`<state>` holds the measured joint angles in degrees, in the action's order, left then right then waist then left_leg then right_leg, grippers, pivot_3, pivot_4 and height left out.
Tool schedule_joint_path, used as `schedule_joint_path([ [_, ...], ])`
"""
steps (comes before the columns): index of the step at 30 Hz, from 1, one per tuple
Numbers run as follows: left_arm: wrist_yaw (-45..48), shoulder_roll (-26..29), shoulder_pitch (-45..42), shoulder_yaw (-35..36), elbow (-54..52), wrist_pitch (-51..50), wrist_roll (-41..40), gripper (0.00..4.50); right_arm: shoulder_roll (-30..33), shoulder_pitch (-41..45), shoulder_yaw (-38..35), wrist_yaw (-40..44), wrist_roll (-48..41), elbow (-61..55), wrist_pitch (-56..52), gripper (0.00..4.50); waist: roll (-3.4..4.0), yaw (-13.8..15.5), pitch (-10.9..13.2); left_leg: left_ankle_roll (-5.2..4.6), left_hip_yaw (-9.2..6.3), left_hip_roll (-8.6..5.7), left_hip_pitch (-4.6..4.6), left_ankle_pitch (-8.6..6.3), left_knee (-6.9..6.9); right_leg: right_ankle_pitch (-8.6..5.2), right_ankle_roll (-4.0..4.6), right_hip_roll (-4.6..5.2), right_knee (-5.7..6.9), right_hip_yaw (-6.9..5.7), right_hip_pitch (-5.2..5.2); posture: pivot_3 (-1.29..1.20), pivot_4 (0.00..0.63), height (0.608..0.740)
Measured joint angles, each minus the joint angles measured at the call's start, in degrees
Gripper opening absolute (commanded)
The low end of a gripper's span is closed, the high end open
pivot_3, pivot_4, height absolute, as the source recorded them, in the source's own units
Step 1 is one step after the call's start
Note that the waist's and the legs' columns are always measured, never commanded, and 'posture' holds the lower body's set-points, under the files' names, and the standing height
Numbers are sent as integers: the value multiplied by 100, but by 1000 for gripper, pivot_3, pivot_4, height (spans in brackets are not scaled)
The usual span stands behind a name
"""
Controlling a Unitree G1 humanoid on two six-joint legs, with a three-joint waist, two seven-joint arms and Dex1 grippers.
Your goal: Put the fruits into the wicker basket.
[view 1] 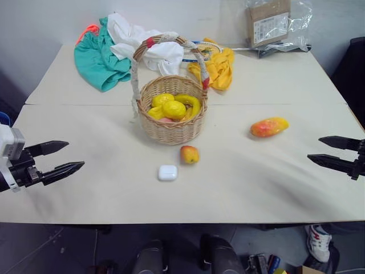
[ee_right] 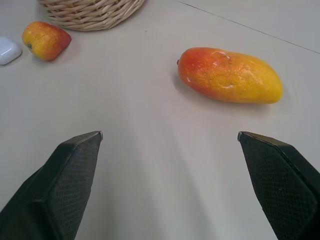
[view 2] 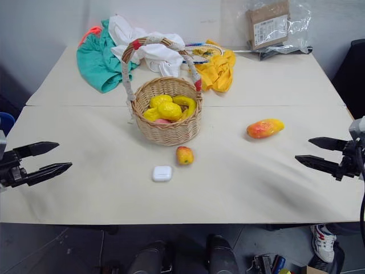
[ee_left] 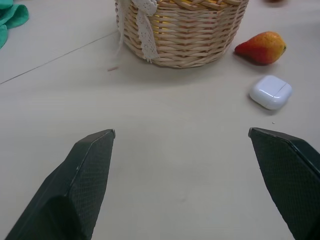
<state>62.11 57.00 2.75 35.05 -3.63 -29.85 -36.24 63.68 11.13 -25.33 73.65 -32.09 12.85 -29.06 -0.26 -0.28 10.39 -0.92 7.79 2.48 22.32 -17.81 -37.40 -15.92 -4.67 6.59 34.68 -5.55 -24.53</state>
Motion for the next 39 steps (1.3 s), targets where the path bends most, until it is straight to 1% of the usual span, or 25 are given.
schedule_joint_path([
  [14, -269, -73, -120, -95, 6, 110, 222, 4500, -131, -76, -1, -371, -52, -358, -242, 4478, 0, -2, 0, 2, 30, 8, -13, 0, -7, 0, 1, -2, 28, 27, -12, 0, 150, 740],
  [20, -255, -72, -147, -209, 11, 107, 255, 4500, -131, -146, -2, -482, -62, -439, -243, 4478, -1, -1, 0, 1, 35, 9, -15, -1, -21, 0, 1, -5, 39, 32, -13, 0, 150, 740],
  [23, -203, -71, -306, -426, -23, 108, 258, 4500, -133, -137, -2, -570, -107, -654, -309, 4478, 0, 0, 0, 0, 37, 9, -17, -2, -34, 0, 0, -5, 55, 37, -12, 0, 150, 740],
  [26, -135, -87, -571, -806, -370, -67, 89, 4500, -238, 14, -5, -719, -348, -1053, -616, 4478, -3, 1, 1, 0, 37, 14, -16, -4, -52, 0, 0, -5, 70, 42, -12, 0, 150, 740],
  [28, -24, -99, -737, -1131, -725, -149, -32, 4500, -316, -15, 33, -758, -536, -1525, -830, 4478, -2, 4, 1, 1, 37, 14, -17, -4, -54, 0, 0, -4, 76, 46, -12, 0, 150, 740],
  [30, 86, -209, -1011, -1701, -1007, -131, -15, 4500, -344, -105, 194, -743, -795, -2218, -1066, 4478, 1, 11, -1, 2, 37, 14, -20, -4, -54, 0, 1, -5, 80, 47, -12, 0, 150, 740],
  [32, 140, -373, -1297, -2325, -1095, -41, 174, 4500, -386, -107, 352, -730, -1065, -2827, -1231, 4478, 0, 19, 0, 3, 38, 14, -19, -2, -57, 0, 1, -10, 83, 46, -13, 0, 150, 740],
  [34, 221, -570, -1656, -3012, -993, 191, 556, 4500, -387, -83, 500, -749, -1293, -3323, -1371, 4478, -2, 27, 1, 1, 39, 12, -18, -3, -68, 1, 0, -17, 86, 47, -11, 0, 150, 740],
  [36, 300, -746, -1916, -3511, -757, 392, 903, 4500, -387, -89, 564, -763, -1479, -3677, -1469, 4478, -4, 30, 1, -3, 40, 10, -18, -4, -73, 2, -2, -25, 86, 48, -10, 0, 150, 740],
  [39, 217, -1347, -2541, -4117, -77, 570, 1360, 4500, -470, -89, 721, -843, -1700, -4132, -1528, 4478, -17, 42, 2, -16, 41, 6, -14, -5, -86, 6, -10, -35, 88, 51, -8, 0, 150, 740],
])
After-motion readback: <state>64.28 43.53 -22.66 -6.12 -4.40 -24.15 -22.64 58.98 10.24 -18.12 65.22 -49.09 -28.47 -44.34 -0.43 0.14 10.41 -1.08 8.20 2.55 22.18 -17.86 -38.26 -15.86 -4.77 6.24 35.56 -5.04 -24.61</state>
